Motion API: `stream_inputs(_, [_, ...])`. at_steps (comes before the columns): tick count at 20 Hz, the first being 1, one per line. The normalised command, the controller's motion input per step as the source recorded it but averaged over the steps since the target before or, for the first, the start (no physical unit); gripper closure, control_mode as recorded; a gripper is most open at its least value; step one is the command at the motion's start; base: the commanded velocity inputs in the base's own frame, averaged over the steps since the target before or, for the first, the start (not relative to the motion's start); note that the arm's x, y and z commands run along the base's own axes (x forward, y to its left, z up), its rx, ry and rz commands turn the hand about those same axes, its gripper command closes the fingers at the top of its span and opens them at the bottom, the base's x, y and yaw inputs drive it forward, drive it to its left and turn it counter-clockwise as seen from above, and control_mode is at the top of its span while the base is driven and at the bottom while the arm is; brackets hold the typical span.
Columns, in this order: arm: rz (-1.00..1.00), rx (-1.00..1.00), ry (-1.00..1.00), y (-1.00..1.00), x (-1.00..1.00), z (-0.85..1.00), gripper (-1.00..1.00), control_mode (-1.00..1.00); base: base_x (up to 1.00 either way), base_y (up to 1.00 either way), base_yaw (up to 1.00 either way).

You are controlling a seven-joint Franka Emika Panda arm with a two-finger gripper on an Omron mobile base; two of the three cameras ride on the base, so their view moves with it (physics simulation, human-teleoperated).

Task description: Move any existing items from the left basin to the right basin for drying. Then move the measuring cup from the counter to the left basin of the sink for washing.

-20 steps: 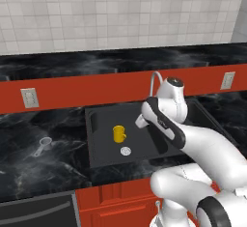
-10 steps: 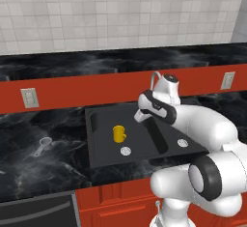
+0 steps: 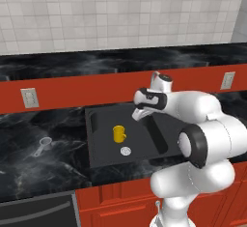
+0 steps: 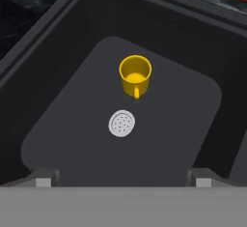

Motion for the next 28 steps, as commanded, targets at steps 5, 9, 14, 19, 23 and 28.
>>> stream_inputs(5, [0.02,0.00,0.05,0.00,0.44,-0.25,-1.00,-1.00,0.00,0.00,0.00])
stream_inputs(9, [0.00,0.00,0.06,0.00,0.47,-0.21,-1.00,-1.00,0.00,0.00,0.00])
stream_inputs(14, [0.00,0.00,0.05,0.03,0.44,-0.32,-1.00,-1.00,0.00,0.00,0.00])
stream_inputs(19, [0.00,0.00,0.05,0.12,0.30,-0.48,-1.00,-1.00,0.00,0.00,0.00])
stream_inputs(23, [0.00,0.00,0.05,0.14,0.26,-0.37,-1.00,-1.00,0.00,0.00,0.00])
stream_inputs(28, [0.00,0.00,0.04,0.20,0.18,-0.25,-1.00,-1.00,0.00,0.00,0.00])
